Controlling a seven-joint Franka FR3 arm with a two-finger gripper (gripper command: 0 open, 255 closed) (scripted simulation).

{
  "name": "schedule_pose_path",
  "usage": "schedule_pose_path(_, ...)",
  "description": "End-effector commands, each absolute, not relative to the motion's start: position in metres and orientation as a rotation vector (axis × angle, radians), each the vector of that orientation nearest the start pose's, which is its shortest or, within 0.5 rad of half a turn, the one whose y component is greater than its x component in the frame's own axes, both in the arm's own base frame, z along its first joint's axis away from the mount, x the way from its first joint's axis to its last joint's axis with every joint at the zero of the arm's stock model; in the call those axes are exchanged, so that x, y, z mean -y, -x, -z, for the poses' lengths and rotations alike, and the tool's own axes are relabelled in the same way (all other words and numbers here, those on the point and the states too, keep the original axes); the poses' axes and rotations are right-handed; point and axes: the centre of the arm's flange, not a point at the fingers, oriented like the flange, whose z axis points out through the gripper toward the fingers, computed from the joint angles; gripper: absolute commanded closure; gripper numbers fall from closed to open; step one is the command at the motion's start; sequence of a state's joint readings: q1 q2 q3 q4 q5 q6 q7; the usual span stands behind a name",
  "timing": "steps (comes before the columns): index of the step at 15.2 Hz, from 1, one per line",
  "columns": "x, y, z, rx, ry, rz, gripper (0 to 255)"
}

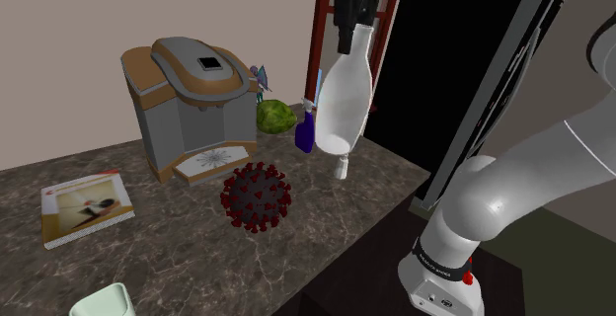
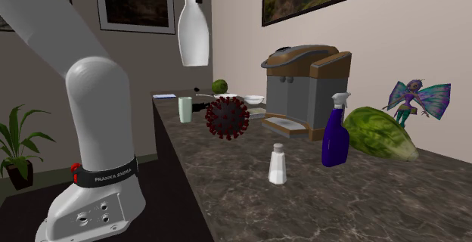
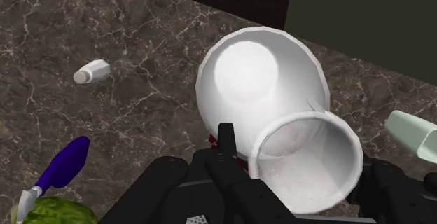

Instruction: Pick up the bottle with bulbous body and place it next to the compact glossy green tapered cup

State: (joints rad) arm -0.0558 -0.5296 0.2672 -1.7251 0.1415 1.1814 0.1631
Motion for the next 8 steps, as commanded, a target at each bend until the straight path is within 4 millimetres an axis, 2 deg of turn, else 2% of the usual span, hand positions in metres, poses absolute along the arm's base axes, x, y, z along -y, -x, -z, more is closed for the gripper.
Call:
schedule_pose_path(1, -0.159, -0.314, -0.746, 0.096, 3.146, -0.051, 255)
schedule_pose_path(8, -0.251, -0.319, -0.746, 0.096, 3.146, -0.051, 255)
